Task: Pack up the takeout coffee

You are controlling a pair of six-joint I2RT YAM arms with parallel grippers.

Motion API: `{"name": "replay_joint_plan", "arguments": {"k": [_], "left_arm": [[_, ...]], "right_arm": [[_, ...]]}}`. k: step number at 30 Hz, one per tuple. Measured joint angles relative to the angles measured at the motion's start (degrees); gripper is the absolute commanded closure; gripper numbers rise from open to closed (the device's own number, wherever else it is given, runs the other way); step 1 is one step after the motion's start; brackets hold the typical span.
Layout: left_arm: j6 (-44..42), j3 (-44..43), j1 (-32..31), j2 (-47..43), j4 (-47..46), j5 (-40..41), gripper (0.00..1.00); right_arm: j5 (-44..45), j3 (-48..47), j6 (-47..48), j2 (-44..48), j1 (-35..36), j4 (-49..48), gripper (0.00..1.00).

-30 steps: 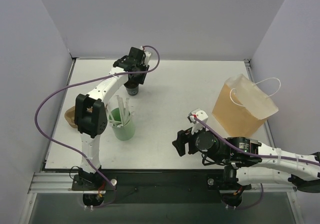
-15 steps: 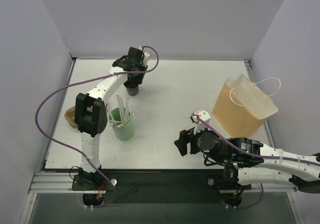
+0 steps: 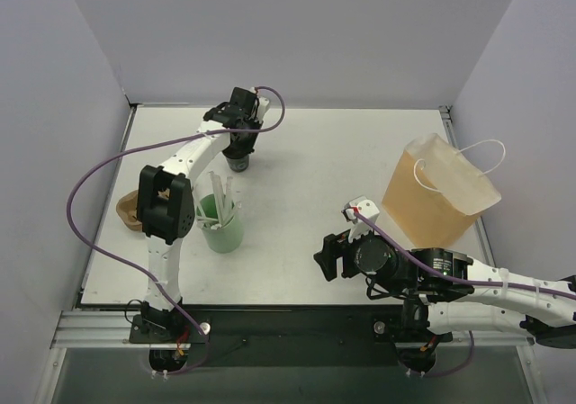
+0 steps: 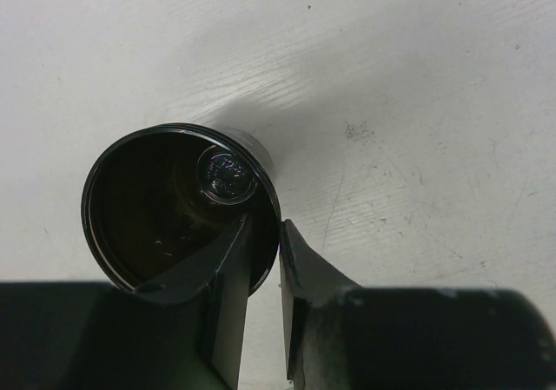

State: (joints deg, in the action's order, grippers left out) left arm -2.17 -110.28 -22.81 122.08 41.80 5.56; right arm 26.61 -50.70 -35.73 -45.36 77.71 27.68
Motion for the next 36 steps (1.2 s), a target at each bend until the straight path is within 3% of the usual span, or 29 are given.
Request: {"name": "replay_joint_plan", "arguments": {"k": [7, 12, 14, 18, 30, 36], "left_arm": [[-0.04, 0.00, 0.04, 0.00, 0.00, 0.02, 0.82], [-0.04, 0.00, 0.04, 0.00, 0.02, 0.02, 0.82], [-0.02, 0.00, 0.04, 0.00, 0.04, 0.07, 0.94], [-0.02, -0.07, 0.04, 0.00, 0.11, 0.15, 1.00], [-0.20, -2.67, -0.59, 0.00, 3.08, 2.95, 1.00], [-0.52, -4.09, -2.49, 0.00, 4.15, 9.99, 1.00]], "right_arm": [[0.07, 0.39, -0.04, -0.04, 0.00, 0.02, 0.32], [0.07, 0.44, -0.04, -0.79, 0.00, 0.04, 0.32], [0.04, 0.44, -0.04, -1.18, 0.00, 0.04, 0.32], [0.04, 0.44, -0.04, -1.79, 0.00, 0.04, 0.32], [0.04, 0.42, 0.02, -3.91, 0.00, 0.02, 0.32], [0.04, 0.42, 0.09, -4.90, 0.00, 0.04, 0.31]]}}
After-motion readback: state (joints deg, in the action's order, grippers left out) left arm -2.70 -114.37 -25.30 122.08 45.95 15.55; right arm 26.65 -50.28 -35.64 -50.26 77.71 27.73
